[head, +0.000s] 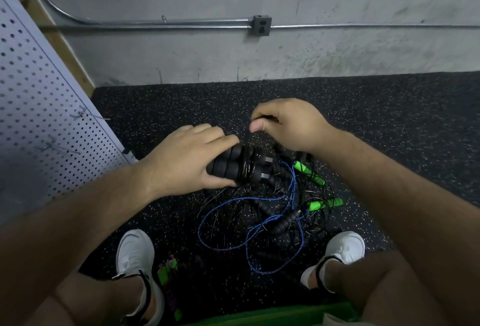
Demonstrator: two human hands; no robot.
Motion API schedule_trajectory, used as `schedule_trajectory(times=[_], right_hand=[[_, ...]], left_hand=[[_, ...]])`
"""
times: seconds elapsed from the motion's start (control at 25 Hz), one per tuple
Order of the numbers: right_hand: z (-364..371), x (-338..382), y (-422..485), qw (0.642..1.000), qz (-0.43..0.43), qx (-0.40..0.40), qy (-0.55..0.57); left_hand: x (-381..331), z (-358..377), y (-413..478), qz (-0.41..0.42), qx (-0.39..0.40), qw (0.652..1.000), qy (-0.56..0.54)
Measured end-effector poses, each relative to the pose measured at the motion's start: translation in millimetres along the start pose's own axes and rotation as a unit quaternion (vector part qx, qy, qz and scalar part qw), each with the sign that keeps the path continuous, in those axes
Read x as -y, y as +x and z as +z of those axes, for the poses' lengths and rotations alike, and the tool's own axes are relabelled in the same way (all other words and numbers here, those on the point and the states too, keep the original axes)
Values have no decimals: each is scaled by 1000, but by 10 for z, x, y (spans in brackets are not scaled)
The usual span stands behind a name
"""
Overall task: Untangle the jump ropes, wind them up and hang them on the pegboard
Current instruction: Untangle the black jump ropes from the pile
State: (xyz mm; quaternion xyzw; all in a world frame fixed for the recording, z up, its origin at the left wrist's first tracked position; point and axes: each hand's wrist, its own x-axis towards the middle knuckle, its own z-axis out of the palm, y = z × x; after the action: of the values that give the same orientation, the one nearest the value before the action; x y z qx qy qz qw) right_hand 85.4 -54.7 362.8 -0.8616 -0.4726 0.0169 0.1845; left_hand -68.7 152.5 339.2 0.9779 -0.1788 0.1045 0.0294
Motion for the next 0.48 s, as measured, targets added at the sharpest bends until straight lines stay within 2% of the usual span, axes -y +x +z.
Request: schedule_trajectory(times=[0.12, 0.2, 0.24, 0.36, 0.4, 0.48], right_hand=[[102, -60, 39, 991, 23, -2, 131], [168, 30, 38, 962, 56, 9, 266], [230, 97, 31, 958, 71, 5, 277], [558, 314, -73, 964, 119, 80, 226], [684, 368, -127, 970, 117, 90, 194], [808, 496, -226, 967, 100, 104, 211]], left_hand=[[-66, -129, 17, -31, 1, 997, -70], [-70, -192, 12, -63, -4, 991, -117], [-57, -220, 17, -80, -11, 988, -131], [26, -249, 60, -134, -53, 982, -121], [69, -227, 77, -149, -63, 981, -105], [158, -128, 104, -166, -56, 982, -74]])
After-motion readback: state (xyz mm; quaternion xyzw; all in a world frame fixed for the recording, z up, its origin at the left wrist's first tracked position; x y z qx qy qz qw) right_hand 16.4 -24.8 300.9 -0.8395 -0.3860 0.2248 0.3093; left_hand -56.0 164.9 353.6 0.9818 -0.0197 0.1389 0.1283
